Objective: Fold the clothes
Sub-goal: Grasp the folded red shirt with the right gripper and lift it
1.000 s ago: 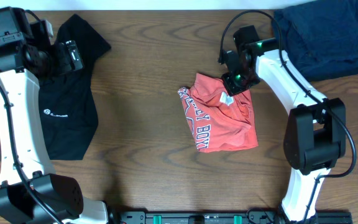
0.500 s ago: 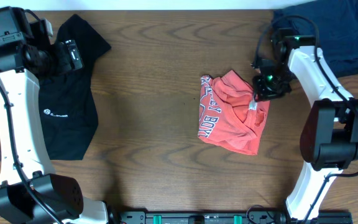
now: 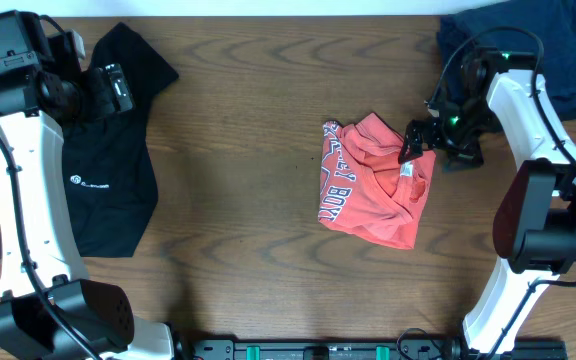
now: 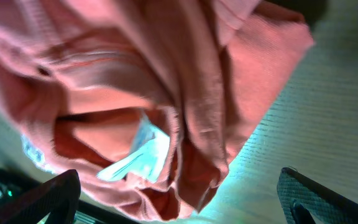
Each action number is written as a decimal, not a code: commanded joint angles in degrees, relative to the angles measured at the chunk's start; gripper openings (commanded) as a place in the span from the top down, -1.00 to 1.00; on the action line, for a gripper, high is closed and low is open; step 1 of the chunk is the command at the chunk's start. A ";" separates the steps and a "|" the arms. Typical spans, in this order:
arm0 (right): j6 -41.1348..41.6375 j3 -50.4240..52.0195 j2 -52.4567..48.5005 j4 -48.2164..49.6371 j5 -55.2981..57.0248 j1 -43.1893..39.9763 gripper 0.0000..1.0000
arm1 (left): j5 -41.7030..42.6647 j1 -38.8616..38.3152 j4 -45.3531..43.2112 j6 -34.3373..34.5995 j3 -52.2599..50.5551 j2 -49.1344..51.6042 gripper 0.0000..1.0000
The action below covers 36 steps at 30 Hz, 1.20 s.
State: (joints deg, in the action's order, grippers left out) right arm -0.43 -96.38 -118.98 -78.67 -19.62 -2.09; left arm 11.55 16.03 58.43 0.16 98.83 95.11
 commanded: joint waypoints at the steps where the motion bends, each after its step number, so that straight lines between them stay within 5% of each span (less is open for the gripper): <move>1: 9.64 3.52 -0.59 1.53 2.43 0.66 -0.98 | -0.57 0.28 0.00 -0.48 -0.35 0.15 -0.96; 13: 18.08 17.00 -0.59 18.60 3.08 6.88 -0.61 | -0.52 0.28 -0.02 -0.50 -0.35 0.15 -0.96; 24: 23.61 25.64 -0.59 29.18 4.90 12.92 0.97 | -0.50 0.28 -0.02 -0.50 -0.35 0.17 -0.96; 29: 23.76 24.96 -0.59 34.49 4.61 12.11 0.97 | -0.50 0.28 -0.07 -0.50 -0.35 0.17 -0.96; 36: 17.79 11.04 -0.48 30.77 0.61 9.68 0.98 | -0.50 0.28 -0.33 -0.50 -0.35 0.17 -0.96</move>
State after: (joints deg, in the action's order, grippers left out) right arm 20.32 -79.83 -118.19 -47.55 -19.49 8.69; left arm 11.57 16.03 58.13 0.16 98.83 95.11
